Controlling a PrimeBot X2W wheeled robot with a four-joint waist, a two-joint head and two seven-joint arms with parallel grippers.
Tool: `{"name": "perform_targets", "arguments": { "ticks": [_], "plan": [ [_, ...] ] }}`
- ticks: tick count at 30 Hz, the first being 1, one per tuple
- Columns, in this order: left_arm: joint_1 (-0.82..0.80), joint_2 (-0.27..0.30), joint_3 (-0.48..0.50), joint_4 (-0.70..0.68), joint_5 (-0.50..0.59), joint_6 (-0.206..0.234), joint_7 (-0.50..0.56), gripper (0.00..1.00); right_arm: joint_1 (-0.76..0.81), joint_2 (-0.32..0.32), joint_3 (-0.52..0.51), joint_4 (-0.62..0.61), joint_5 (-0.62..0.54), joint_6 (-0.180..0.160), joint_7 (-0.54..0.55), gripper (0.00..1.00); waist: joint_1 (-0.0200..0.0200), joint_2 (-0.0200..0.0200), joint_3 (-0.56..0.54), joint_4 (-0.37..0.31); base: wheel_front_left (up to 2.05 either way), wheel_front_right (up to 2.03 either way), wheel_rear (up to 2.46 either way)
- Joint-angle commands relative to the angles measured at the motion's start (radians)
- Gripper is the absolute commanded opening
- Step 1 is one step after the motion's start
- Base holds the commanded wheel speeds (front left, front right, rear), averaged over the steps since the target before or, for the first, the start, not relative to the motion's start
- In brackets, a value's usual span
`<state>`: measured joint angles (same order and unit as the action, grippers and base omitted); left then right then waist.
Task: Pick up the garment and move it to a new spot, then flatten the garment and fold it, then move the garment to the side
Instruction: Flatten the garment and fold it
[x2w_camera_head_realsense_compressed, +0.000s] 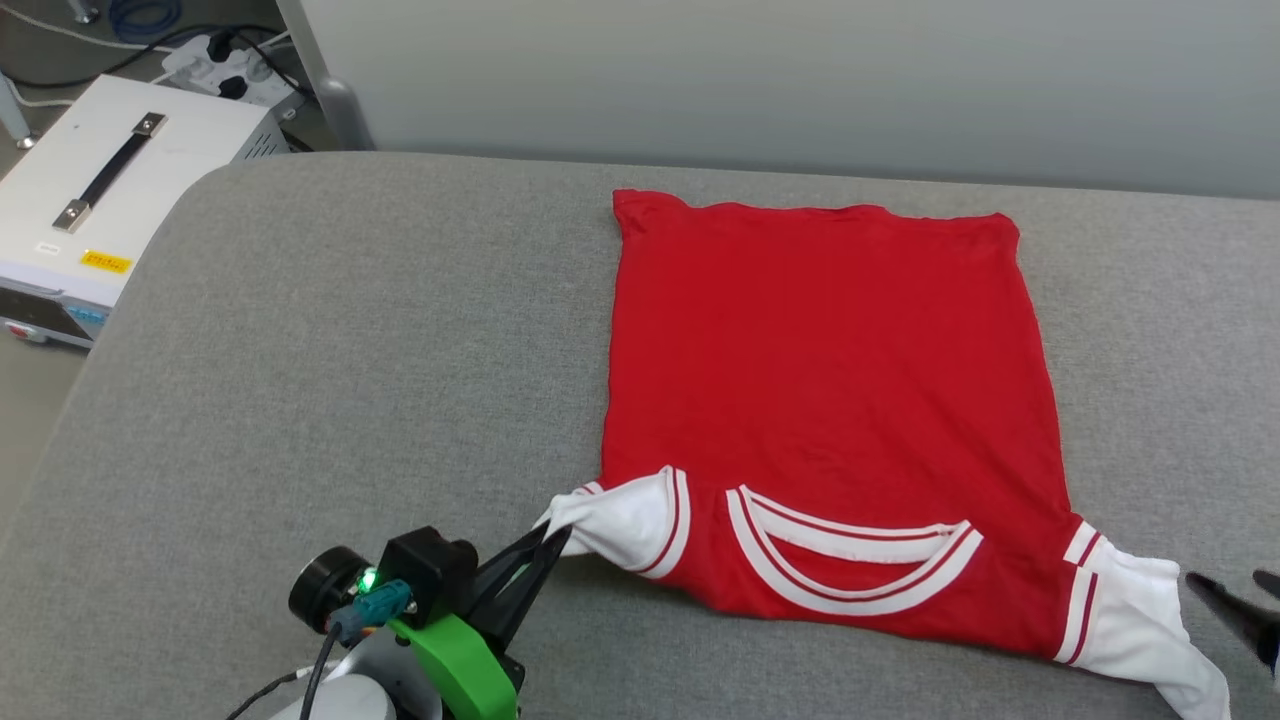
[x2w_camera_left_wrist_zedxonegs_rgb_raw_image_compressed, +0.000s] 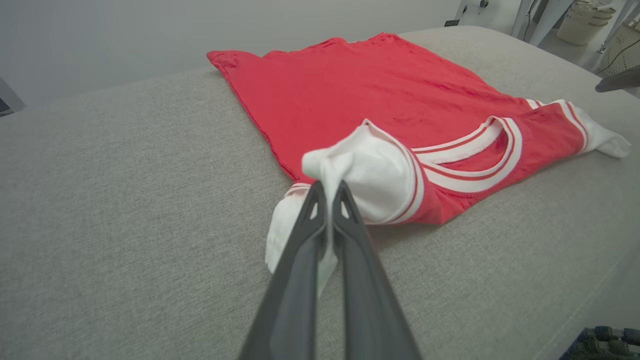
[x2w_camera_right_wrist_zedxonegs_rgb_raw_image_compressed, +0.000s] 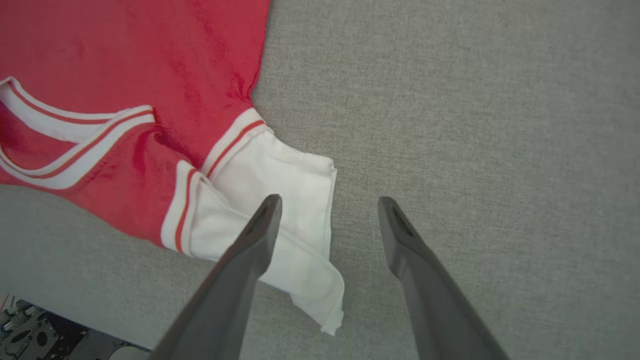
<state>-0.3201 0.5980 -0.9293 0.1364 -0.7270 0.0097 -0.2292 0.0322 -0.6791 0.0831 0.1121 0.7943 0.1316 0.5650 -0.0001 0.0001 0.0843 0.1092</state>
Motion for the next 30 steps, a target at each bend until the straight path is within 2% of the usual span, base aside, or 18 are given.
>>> {"name": "perform_targets", "arguments": {
  "ticks": [1,6,10,15,19,30],
  "plan": [
    [-0.027,0.008,0.005,-0.031,0.016,0.014,0.002,0.0,-0.038,-0.003,-0.021,-0.029,-0.015,-0.001,0.024,1.0,0.0001,-0.0001,0.045,0.032,0.0,0.0,0.0],
    [-0.063,0.027,0.01,-0.161,0.061,0.052,0.02,0.0,-0.16,0.005,-0.087,-0.109,-0.059,-0.001,0.129,1.0,0.0001,-0.0001,0.137,0.08,0.0,0.0,0.0],
    [-0.093,0.032,0.019,-0.248,0.102,0.077,0.016,0.0,-0.298,0.013,-0.102,-0.115,-0.104,-0.001,0.214,1.0,0.0001,-0.0001,0.214,0.121,0.0,0.0,0.0],
    [-0.124,0.035,0.018,-0.331,0.153,0.095,0.012,0.0,-0.492,0.044,-0.119,-0.029,-0.189,-0.001,0.34,1.0,0.0001,-0.0001,0.304,0.164,0.0,0.0,0.0],
    [-0.136,0.025,0.023,-0.388,0.192,0.108,-0.005,0.0,-0.644,0.067,-0.129,0.054,-0.245,-0.001,0.395,1.0,0.0001,-0.0001,0.358,0.195,0.0,0.0,0.0],
    [-0.153,-0.016,0.012,-0.428,0.216,0.097,-0.019,0.0,-0.912,0.077,-0.119,0.24,-0.368,-0.001,0.478,1.0,0.0001,-0.0001,0.462,0.259,0.0,0.0,0.0]
  ]
}}
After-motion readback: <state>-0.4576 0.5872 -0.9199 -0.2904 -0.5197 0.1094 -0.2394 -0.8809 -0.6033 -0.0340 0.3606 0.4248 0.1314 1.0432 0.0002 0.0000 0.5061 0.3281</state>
